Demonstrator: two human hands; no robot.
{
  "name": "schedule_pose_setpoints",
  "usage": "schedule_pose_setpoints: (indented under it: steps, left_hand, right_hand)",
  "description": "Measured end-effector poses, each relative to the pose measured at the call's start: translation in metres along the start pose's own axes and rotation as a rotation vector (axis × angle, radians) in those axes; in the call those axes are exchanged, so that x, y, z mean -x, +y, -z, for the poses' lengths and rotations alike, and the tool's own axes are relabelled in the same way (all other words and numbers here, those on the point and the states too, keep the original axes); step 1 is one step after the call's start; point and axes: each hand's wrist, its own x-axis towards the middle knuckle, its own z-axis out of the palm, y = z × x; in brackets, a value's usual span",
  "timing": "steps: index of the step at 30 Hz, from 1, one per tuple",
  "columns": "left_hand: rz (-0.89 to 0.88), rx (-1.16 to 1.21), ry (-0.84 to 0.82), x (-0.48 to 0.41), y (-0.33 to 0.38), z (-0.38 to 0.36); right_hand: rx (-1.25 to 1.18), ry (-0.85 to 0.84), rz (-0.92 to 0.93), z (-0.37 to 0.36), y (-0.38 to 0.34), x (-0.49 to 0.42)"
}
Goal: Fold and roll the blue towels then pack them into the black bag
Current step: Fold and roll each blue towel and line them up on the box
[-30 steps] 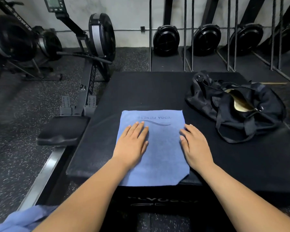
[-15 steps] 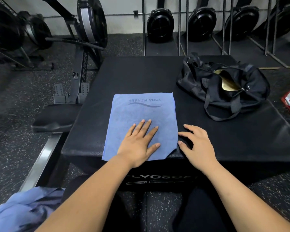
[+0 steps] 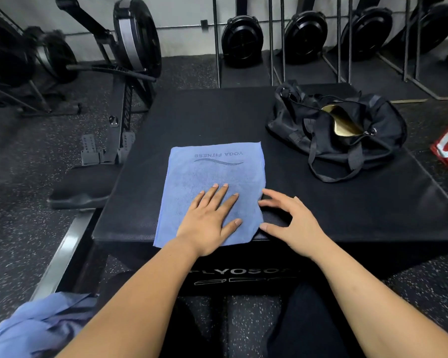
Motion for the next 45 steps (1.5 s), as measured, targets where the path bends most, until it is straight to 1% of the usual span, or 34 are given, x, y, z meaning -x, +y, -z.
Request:
schedule_pose_setpoints:
  steps: [2, 4, 5, 7, 10, 12, 14, 18, 20, 23, 26, 30, 33, 35, 40, 43, 45]
  left_hand:
    - [-0.001, 0.003, -0.001, 0.000, 0.000, 0.000]
    - [-0.003, 0.008, -0.003, 0.000, 0.000, 0.000]
    - [-0.003, 0.009, -0.002, 0.000, -0.001, 0.000]
    - [-0.004, 0.016, 0.003, 0.000, -0.001, 0.000]
    - [-0.007, 0.031, 0.005, 0.000, 0.000, 0.000]
    - [-0.006, 0.036, 0.003, 0.000, 0.000, 0.000]
    - [-0.004, 0.035, 0.011, 0.000, -0.001, 0.000]
    - [-0.006, 0.032, 0.010, -0.001, -0.001, 0.000]
    - [-0.006, 0.036, 0.014, -0.001, -0.002, 0.000]
    - [-0.009, 0.039, 0.013, -0.001, -0.002, 0.000]
    - [-0.009, 0.039, 0.009, 0.000, -0.002, 0.001]
    - [-0.007, 0.046, 0.003, 0.001, -0.002, 0.002]
    - [-0.006, 0.048, 0.005, 0.001, -0.002, 0.002]
    - [-0.008, 0.044, 0.002, 0.001, -0.002, 0.002]
    - [-0.007, 0.046, -0.014, 0.001, -0.002, 0.002]
    - [-0.008, 0.043, -0.033, 0.000, -0.002, 0.003]
    - [-0.008, 0.043, -0.041, 0.000, -0.001, 0.004]
  right_hand:
    - [0.007, 0.092, -0.046, -0.003, -0.001, 0.000]
    - [0.122, 0.211, -0.082, -0.011, 0.002, -0.001]
    - [0.183, 0.242, -0.107, -0.015, 0.002, -0.002]
    - [0.272, 0.257, -0.125, -0.022, 0.001, -0.007]
    - [0.330, 0.225, -0.044, -0.029, -0.008, -0.014]
    - [0.334, 0.170, 0.005, -0.031, -0.016, -0.015]
    - [0.284, 0.113, 0.033, -0.030, -0.021, -0.015]
    - [0.025, 0.043, 0.030, -0.021, -0.028, -0.010]
    - [-0.013, -0.021, 0.004, -0.017, -0.030, -0.007]
    - [-0.002, -0.099, -0.033, -0.013, -0.032, -0.005]
    - [-0.011, -0.102, -0.045, -0.006, -0.032, -0.006]
    - [-0.228, -0.049, -0.080, 0.006, -0.034, -0.002]
    - [-0.280, -0.052, -0.102, 0.012, -0.030, 0.002]
    - [-0.234, -0.058, -0.105, 0.014, -0.026, 0.007]
    - [0.028, 0.011, -0.103, 0.018, -0.025, 0.017]
    - [0.265, 0.117, -0.136, 0.012, -0.027, 0.017]
    - [0.413, 0.133, -0.175, 0.007, -0.033, 0.014]
